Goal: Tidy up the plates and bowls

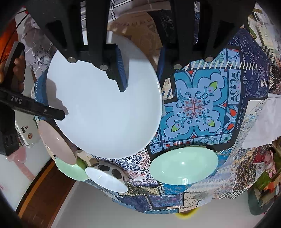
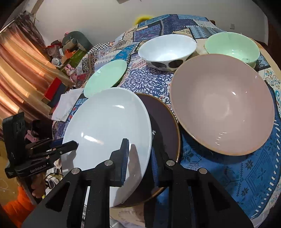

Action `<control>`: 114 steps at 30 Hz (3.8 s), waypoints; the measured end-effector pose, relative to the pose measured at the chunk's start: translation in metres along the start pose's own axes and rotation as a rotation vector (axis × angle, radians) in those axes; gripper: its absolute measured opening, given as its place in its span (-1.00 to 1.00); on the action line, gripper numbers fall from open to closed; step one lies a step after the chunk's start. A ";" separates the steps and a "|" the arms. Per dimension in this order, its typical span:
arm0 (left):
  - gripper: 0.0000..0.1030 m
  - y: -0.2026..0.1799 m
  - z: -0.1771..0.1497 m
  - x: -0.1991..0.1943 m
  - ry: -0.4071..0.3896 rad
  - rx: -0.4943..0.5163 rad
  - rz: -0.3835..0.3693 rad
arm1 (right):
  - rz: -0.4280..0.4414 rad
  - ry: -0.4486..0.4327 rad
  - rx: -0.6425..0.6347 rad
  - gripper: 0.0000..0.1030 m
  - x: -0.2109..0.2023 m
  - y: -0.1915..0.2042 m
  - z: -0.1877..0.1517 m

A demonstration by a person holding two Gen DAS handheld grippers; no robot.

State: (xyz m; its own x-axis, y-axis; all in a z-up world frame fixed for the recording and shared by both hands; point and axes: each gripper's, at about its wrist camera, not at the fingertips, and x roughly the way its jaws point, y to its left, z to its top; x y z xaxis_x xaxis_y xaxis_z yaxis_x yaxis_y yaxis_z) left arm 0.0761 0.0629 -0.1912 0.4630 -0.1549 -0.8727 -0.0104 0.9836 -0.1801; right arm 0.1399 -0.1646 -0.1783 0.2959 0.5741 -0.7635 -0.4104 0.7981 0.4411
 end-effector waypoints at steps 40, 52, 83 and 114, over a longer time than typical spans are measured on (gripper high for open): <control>-0.06 -0.021 0.020 0.031 0.005 0.088 0.038 | -0.069 0.026 -0.018 -0.52 -0.013 -0.013 -0.001; 0.15 -0.006 0.018 -0.010 -0.112 0.077 0.065 | -0.109 -0.039 -0.116 -0.44 -0.031 0.010 0.006; 0.36 0.155 0.112 0.007 -0.204 -0.119 0.163 | -0.083 -0.029 -0.217 -0.14 0.077 0.087 0.131; -0.50 0.200 0.167 0.102 -0.038 -0.070 0.043 | -0.197 0.166 -0.244 -0.24 0.179 0.074 0.168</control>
State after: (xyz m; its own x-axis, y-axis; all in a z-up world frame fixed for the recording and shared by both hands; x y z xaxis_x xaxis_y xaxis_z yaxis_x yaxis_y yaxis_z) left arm 0.2693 0.2597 -0.2408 0.4942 -0.1077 -0.8626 -0.0921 0.9802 -0.1751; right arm 0.3075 0.0277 -0.2033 0.2534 0.3599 -0.8979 -0.5595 0.8118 0.1675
